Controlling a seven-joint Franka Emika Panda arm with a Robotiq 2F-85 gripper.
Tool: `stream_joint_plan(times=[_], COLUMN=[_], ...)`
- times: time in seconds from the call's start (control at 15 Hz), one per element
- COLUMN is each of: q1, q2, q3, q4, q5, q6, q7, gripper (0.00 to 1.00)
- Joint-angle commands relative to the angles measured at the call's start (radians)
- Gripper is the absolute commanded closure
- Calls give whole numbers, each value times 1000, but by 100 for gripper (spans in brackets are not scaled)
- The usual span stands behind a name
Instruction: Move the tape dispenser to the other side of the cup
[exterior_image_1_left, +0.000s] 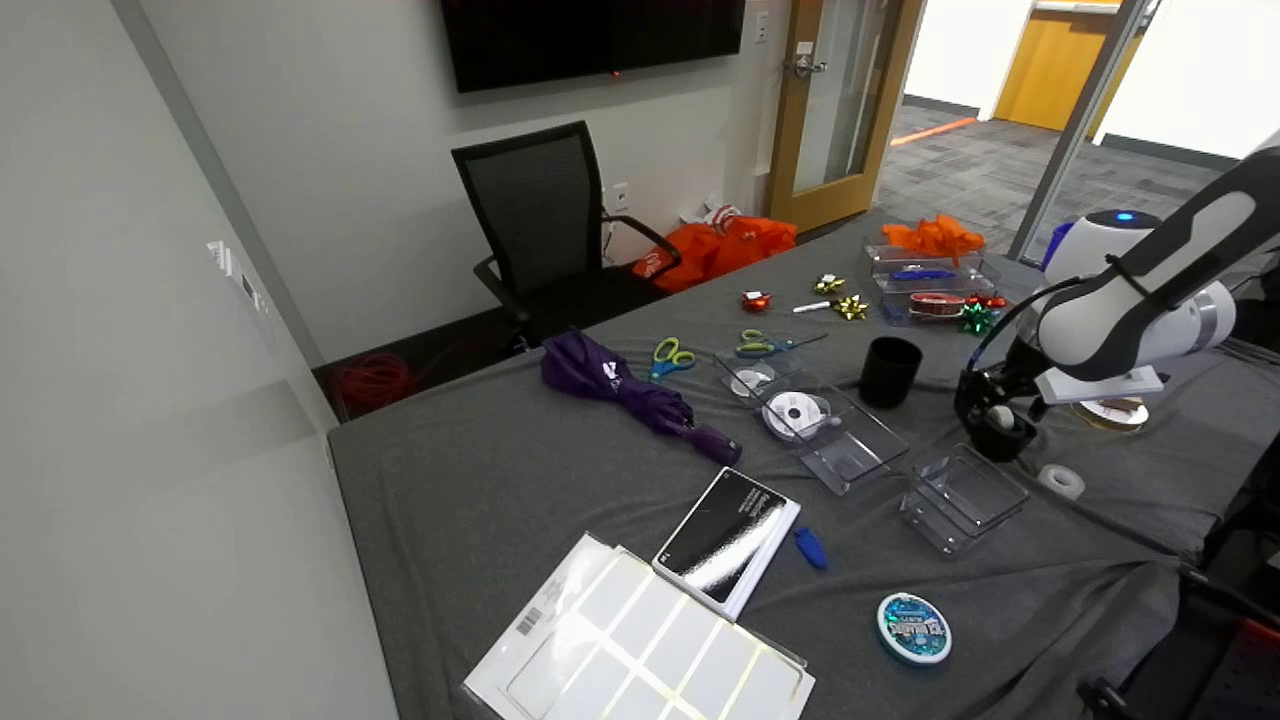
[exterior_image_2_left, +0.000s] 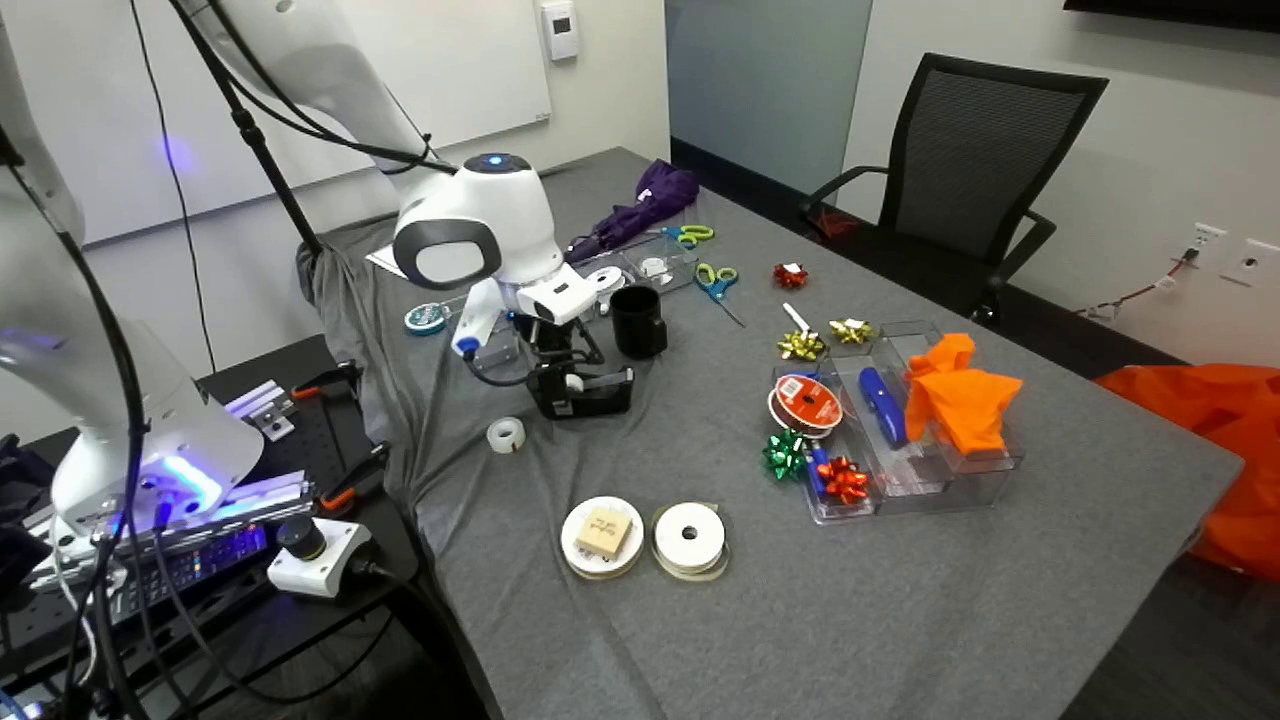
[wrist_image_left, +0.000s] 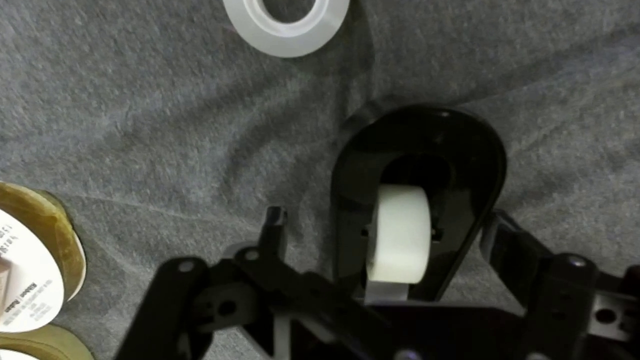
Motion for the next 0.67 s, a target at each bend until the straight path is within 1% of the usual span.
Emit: stream_joint_plan(times=[0.0, 0.07, 0.13, 0.2, 0.4, 0.6], q1=[-52, -58, -68, -74, -88, -96], q2=[56, 68, 74, 82, 101, 98], q3=[47, 54, 65, 73, 89, 97], q4=[20, 23, 26, 30, 42, 42], q5=[47, 53, 62, 66, 74, 78], q6=[92, 113, 126, 134, 151, 148], q7=[-71, -77, -83, -87, -90, -89], gripper=[25, 28, 34, 42, 62, 62])
